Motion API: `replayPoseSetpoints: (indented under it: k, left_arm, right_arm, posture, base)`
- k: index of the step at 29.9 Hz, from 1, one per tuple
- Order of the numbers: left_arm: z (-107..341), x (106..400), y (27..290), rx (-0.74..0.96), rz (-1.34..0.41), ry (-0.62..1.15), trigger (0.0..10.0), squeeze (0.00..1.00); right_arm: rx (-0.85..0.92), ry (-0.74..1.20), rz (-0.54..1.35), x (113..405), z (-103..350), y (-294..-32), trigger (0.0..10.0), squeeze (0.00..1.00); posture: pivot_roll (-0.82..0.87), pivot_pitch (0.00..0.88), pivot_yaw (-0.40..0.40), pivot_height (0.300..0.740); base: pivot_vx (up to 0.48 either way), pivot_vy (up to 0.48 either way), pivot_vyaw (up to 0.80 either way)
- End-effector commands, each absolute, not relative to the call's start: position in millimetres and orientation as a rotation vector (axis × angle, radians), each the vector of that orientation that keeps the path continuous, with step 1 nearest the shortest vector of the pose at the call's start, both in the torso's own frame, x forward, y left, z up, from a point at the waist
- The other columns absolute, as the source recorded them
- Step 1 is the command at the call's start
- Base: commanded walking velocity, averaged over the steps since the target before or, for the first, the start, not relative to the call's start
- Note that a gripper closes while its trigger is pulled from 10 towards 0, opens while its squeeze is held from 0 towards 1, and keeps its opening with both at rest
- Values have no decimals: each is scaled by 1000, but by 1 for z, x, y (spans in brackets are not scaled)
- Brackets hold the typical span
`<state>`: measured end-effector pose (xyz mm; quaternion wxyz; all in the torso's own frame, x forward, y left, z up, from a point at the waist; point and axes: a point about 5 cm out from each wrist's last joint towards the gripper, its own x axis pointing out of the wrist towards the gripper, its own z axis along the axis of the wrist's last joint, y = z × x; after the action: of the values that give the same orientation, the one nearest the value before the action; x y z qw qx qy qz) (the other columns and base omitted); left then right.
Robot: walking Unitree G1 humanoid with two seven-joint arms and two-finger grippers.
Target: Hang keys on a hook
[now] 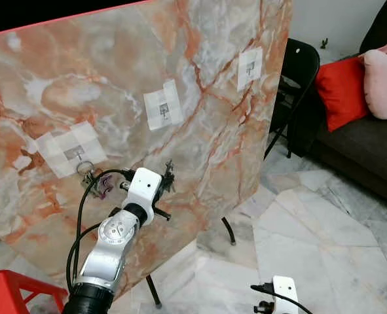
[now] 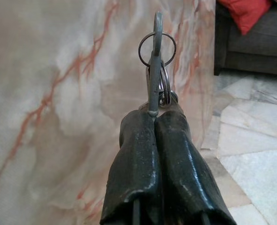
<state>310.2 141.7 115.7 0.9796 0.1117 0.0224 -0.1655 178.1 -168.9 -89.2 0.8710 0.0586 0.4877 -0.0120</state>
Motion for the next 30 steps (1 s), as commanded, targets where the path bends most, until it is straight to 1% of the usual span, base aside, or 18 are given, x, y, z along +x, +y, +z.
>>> replayPoseSetpoints:
  k: [1, 9, 13, 19, 21, 26, 30]
  left_arm:
    - [120, 307, 146, 216, -290, 12, 10000, 0]
    - [124, 309, 139, 207, -264, -6, 10000, 0]
    - [124, 310, 137, 169, -250, -3, 10000, 0]
    - [124, 311, 137, 157, -229, 0, 10000, 0]
    - [125, 311, 138, 151, -220, -4, 10000, 0]
    - [131, 316, 141, 138, -158, -9, 10000, 0]
    - [139, 322, 138, 125, -148, -26, 10000, 0]
  right_arm:
    - [113, 1021, -17, 178, -89, -169, 10000, 0]
    - [97, 1021, -6, 177, -90, -169, 10000, 0]
    - [76, 1012, -5, 177, -89, -170, 10000, 0]
    - [80, 1009, -12, 177, -89, -171, 10000, 0]
    - [104, 1009, -26, 177, -89, -171, 10000, 0]
    - [98, 1011, -20, 177, -89, -171, 10000, 0]
    - [95, 1012, -20, 178, -89, -172, 10000, 0]
  posture:
    - [6, 0, 15, 740]
    - [-5, 0, 18, 740]
    - [-13, 0, 20, 740]
    - [-11, 0, 15, 740]
    - [-9, 0, 10, 740]
    - [-5, 0, 5, 740]
    - [0, 0, 2, 740]
  base:
    - [0, -262, 0]
    - [0, -258, 0]
    - [0, -255, 0]
    - [0, 0, 469]
    - [0, 0, 0]
    - [0, 0, 0]
    - [0, 0, 0]
